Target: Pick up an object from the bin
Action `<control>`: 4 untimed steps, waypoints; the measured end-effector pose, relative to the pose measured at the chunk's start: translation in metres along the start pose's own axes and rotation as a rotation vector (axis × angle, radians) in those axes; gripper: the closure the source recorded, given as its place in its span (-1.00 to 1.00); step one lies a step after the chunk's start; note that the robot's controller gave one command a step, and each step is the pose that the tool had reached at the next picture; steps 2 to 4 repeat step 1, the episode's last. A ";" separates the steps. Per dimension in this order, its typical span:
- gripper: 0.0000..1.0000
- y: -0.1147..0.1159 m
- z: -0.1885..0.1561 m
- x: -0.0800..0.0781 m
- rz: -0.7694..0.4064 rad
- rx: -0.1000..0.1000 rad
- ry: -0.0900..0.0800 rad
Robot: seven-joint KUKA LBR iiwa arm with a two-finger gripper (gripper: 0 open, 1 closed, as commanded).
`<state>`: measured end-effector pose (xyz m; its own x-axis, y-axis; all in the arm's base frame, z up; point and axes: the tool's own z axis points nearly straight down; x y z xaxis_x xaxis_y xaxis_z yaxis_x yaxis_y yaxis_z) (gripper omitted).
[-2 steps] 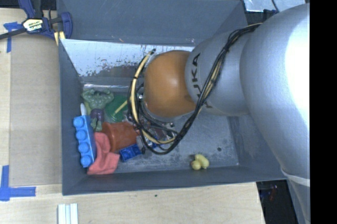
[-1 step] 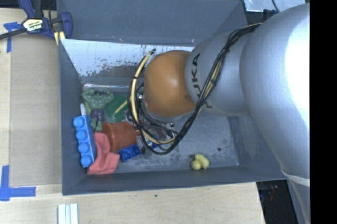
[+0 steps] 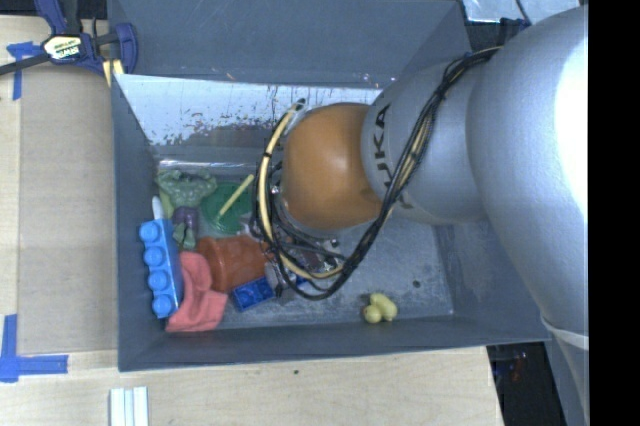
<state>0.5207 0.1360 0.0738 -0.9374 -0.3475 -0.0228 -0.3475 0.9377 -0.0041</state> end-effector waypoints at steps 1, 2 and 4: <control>1.00 0.003 0.000 -0.005 -0.006 0.001 -0.003; 1.00 0.003 0.000 -0.005 -0.006 0.001 -0.003; 1.00 0.003 0.000 -0.005 -0.006 0.001 -0.003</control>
Offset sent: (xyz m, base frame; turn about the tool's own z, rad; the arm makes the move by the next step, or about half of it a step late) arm 0.0000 0.0000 0.0000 0.0000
